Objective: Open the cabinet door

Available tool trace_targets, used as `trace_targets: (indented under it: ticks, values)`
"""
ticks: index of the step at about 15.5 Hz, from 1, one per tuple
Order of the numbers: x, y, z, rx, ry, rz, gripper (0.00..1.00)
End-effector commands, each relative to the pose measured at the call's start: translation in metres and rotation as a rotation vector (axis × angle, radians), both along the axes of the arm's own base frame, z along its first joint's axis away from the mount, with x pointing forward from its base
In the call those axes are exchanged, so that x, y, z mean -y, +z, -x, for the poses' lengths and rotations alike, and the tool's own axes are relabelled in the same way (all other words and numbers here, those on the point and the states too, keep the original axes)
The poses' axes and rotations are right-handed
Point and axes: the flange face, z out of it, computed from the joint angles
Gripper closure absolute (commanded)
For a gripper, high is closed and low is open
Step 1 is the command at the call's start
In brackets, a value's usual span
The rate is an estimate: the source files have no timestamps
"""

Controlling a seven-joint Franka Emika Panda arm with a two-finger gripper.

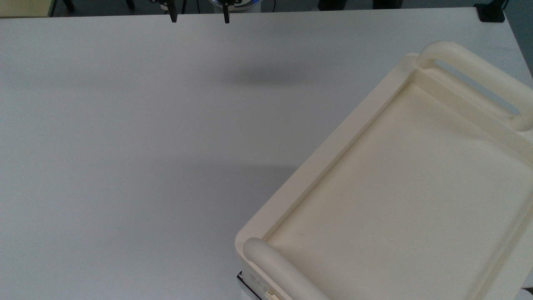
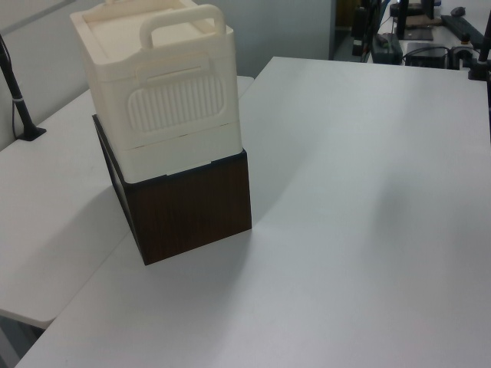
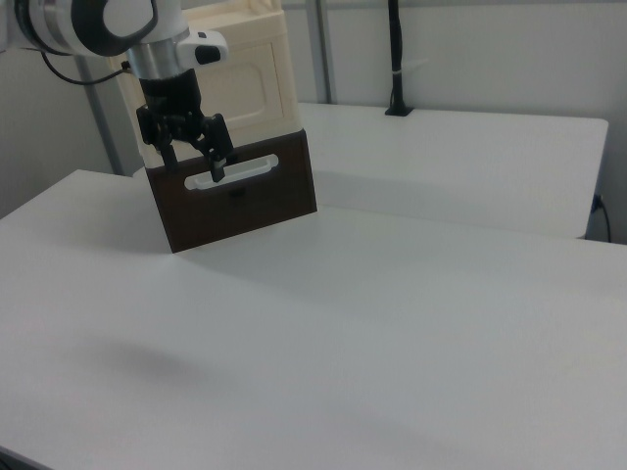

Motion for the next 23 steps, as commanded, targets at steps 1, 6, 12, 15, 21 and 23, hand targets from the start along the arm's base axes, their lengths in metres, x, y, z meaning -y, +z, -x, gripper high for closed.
trace_targets:
  ticks: [1, 6, 12, 15, 21, 23]
  values:
    - [-0.019, -0.015, -0.009, 0.0, 0.178, 0.017, 0.0]
    - [-0.045, -0.013, -0.009, 0.013, 0.421, 0.032, 0.0]
    - [-0.061, 0.002, -0.019, 0.144, 0.559, 0.011, 0.0]
    - [-0.06, 0.006, -0.027, 0.262, 0.579, -0.16, 0.06]
    - [-0.07, -0.004, -0.044, 0.403, 0.645, -0.344, 0.5]
    - [-0.071, -0.01, -0.05, 0.431, 0.707, -0.348, 0.56]
